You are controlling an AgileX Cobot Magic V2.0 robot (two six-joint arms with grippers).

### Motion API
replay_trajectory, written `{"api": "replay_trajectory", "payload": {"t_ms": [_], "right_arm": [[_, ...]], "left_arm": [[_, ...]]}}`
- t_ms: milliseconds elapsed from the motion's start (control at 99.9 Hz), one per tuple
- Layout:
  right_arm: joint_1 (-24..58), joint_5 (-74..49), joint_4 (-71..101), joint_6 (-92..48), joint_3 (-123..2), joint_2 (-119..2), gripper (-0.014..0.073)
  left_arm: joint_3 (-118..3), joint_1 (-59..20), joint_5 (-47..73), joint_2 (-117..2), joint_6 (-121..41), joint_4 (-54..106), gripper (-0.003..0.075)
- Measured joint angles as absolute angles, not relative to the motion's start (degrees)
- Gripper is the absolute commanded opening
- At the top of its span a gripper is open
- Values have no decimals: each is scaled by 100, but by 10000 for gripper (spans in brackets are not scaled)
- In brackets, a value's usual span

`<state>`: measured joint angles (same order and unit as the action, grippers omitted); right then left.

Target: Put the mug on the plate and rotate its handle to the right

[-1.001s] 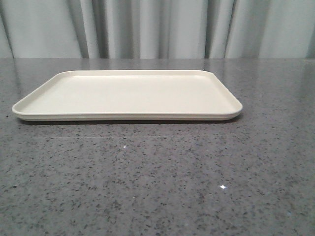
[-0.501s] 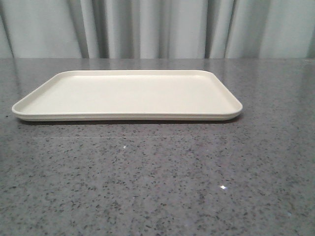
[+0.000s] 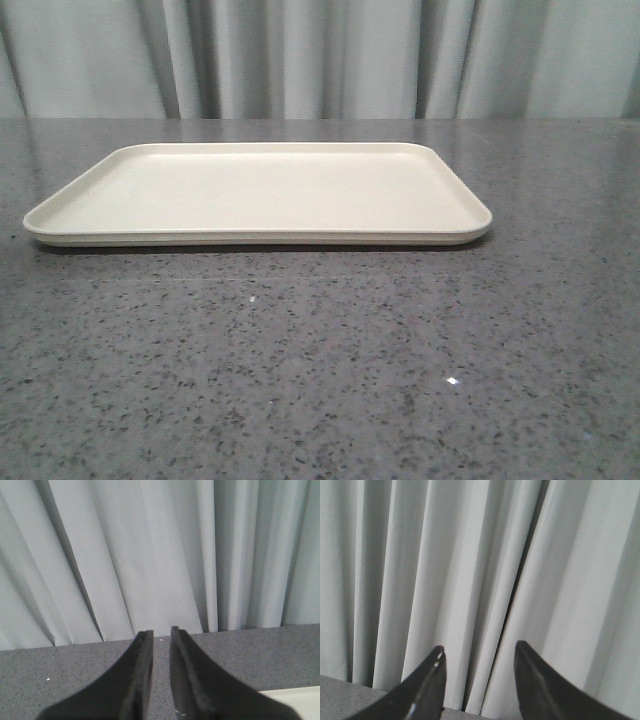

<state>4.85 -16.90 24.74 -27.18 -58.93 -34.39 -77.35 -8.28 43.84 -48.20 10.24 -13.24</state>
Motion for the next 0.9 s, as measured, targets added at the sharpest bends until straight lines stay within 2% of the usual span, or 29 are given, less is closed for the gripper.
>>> {"api": "replay_trajectory", "payload": {"t_ms": [60,130,501,901], "right_arm": [[485,-1624,2474,-2718,-5893,-3439,356],[485,-1583,2474,-2718,-5893,-3439,356],[485,-1562,2460,-2729,-5893,-3450,356],[485,-1991,2412,-2729,-6513,-4014,356]], "left_arm": [[-7824,-828,4489,-4885,1011,-1324,360],[-7877,-828,4583,-4951,1011,-1324,403],[-7987,-828,4767,-4975,1011,-1368,400],[-9673,-828,6895,-5641,793,-1830,400]]}}
